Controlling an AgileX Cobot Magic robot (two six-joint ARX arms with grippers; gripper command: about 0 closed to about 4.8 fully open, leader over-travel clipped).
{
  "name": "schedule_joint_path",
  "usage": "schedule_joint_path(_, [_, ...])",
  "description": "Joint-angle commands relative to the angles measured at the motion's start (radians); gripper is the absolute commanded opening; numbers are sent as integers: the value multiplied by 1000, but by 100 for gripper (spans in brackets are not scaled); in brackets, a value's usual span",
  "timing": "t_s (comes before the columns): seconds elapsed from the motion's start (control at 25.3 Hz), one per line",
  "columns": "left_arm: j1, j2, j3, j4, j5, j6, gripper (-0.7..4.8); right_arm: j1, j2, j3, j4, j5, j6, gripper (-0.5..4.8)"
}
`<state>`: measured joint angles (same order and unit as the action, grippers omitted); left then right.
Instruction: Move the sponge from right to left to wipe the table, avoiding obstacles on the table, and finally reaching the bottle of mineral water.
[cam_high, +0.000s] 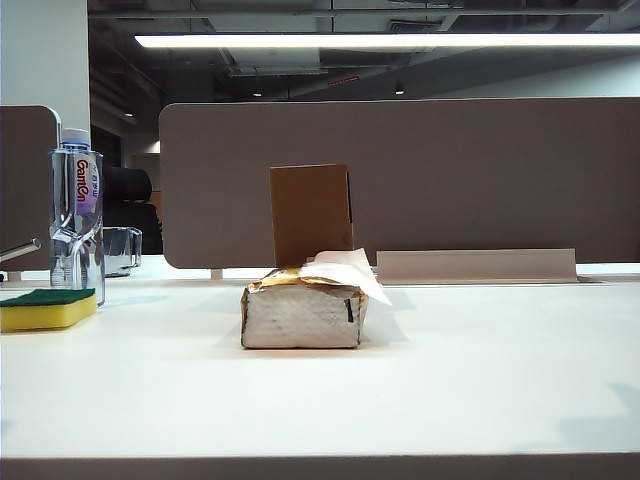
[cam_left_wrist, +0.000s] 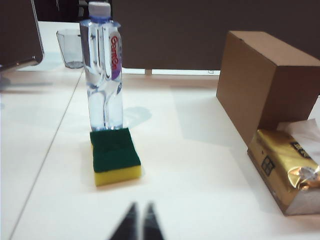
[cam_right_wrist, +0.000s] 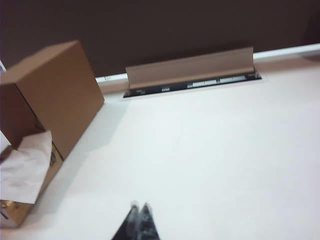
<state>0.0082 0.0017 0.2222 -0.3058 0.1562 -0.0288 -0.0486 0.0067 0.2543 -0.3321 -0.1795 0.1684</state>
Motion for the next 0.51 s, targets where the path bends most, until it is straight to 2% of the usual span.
schedule_joint_path(0.04, [0, 1, -32, 40, 5, -11, -6, 1, 0, -43, 60, 0, 5, -6])
schedule_joint_path(0.28, [0, 1, -124, 112, 5, -9, -6, 1, 0, -122, 77, 2, 3, -6])
schedule_joint_path(0.51, [0, 1, -159, 122, 5, -6, -6, 1, 0, -190, 95, 2, -39, -6])
